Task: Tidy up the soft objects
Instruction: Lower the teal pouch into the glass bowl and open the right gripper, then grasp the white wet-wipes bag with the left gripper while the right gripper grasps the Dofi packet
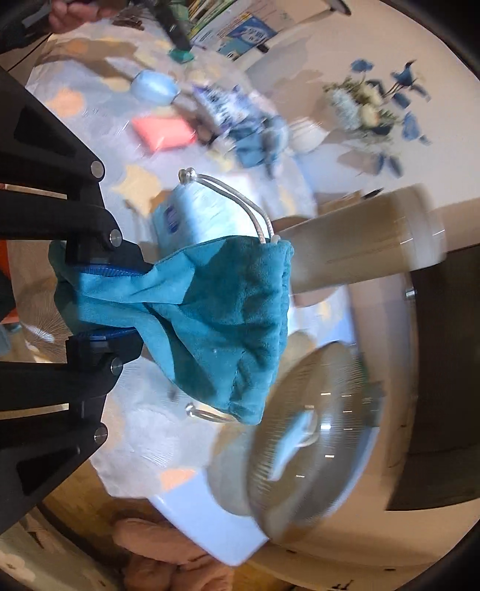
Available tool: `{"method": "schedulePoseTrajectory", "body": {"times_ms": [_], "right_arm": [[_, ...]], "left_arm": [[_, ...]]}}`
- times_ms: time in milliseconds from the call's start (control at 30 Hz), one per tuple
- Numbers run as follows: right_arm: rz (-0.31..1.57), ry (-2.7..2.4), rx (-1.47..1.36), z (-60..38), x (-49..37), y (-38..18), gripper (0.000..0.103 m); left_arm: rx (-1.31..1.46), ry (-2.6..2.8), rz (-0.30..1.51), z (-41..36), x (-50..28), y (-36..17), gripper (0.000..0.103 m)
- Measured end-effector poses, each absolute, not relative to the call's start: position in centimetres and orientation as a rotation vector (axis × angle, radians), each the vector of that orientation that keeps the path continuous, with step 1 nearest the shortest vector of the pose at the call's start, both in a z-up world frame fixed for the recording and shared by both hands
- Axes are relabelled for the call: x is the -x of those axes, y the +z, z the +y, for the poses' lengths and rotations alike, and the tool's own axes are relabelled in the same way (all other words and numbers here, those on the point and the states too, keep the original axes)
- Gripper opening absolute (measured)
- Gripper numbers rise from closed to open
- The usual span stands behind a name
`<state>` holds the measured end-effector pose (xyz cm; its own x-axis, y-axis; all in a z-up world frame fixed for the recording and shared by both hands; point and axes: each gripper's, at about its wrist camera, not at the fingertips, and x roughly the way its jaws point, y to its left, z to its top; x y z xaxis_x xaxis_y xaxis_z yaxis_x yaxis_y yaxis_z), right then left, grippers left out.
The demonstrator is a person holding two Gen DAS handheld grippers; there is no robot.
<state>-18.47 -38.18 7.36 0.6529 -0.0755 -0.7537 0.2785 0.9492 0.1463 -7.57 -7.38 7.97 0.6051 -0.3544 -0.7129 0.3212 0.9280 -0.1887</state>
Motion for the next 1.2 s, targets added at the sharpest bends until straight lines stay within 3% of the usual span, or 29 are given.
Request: {"method": "schedulePoseTrajectory", "body": {"times_ms": [267,567,633,700,733,967,1200], "right_arm": [[0.726,-0.301,-0.222,-39.6,16.4,11.9,0.022],[0.719,-0.492,-0.273,-46.9,10.6,12.4,0.023],[0.741,-0.508,-0.28,-48.1,9.0,12.3,0.031],[0.768,-0.513,-0.301,-49.2,7.8,12.0,0.07],[0.766,-0.514,-0.312,-49.5,7.8,12.0,0.074],[0.741,-0.486,-0.333,-48.8,10.7,12.6,0.075],[0.699,-0.302,-0.228,-41.2,13.4,14.2,0.075]], "left_arm": [[0.054,-0.343,0.85,-5.8,7.1,7.5,0.077],[0.07,-0.246,0.847,-2.8,6.6,7.4,0.077],[0.077,-0.235,0.855,-2.5,6.3,7.2,0.077],[0.083,-0.233,0.858,-2.2,6.1,7.0,0.077],[0.083,-0.233,0.858,-2.2,6.1,7.0,0.077],[0.097,-0.245,0.86,-2.2,6.1,6.7,0.077],[0.085,-0.253,0.846,-1.3,7.2,7.1,0.077]]}}
